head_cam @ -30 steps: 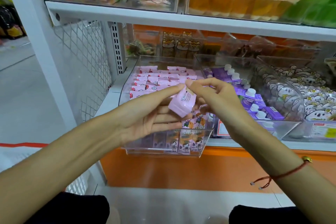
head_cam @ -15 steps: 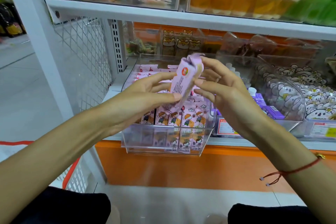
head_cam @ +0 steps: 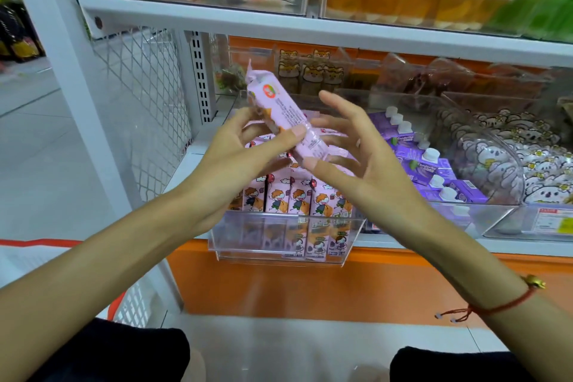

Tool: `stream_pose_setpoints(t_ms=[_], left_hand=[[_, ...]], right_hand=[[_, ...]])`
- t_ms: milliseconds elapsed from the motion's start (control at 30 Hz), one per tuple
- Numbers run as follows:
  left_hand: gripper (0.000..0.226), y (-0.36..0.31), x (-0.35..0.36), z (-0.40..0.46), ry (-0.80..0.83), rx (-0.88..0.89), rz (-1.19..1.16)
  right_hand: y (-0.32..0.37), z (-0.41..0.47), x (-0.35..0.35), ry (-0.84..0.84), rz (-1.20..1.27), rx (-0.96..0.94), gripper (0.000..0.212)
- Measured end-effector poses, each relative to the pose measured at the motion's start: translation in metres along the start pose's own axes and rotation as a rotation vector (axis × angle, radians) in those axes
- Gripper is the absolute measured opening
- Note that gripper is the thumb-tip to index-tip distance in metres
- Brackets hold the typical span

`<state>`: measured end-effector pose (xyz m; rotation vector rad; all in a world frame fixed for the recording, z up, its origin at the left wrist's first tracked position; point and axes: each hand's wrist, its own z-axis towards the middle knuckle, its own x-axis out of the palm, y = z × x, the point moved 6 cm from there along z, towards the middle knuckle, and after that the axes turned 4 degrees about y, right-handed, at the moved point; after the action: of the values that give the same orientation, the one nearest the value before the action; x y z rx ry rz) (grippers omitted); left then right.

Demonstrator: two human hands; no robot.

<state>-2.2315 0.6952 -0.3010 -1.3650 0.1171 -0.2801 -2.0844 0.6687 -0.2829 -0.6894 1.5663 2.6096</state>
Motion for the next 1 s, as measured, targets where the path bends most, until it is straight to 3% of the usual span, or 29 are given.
stream_pose_setpoints(t_ms=[233,300,400,633,767,900,1000], left_hand=[[0.078,0.001,-0.006,0.001,-0.084,-0.013,-0.026],[0.068,-0.001,-0.009,0.001,-0.071,-0.008,-0.025],[0.032,0.000,-0.009,0.002,-0.029,-0.034,-0.032],[0.026,-0.009,-0.023,0.005,-0.064,-0.032,0.088],[0.021,-0.023,-0.049,0.008,-0.307,0.108,0.153],[0.026,-0.024,-0.066,0.022,-0.418,0.156,0.353],[0.030,-0.027,-0.065,0.043,-0.426,0.225,0.501]], right_hand=[[-0.001,0.003,0.002,-0.055,-0.039,-0.005,0.028],[-0.007,0.004,-0.003,-0.077,0.028,0.055,0.022],[-0.020,0.006,-0.013,-0.130,0.149,0.180,0.019],[-0.023,0.008,-0.015,-0.108,0.055,0.173,0.021],[-0.024,0.005,-0.013,-0.180,-0.273,0.112,0.040],[-0.029,0.000,0.014,0.082,-0.791,0.049,0.048],[-0.029,-0.002,0.029,0.243,-1.033,-0.017,0.045]])
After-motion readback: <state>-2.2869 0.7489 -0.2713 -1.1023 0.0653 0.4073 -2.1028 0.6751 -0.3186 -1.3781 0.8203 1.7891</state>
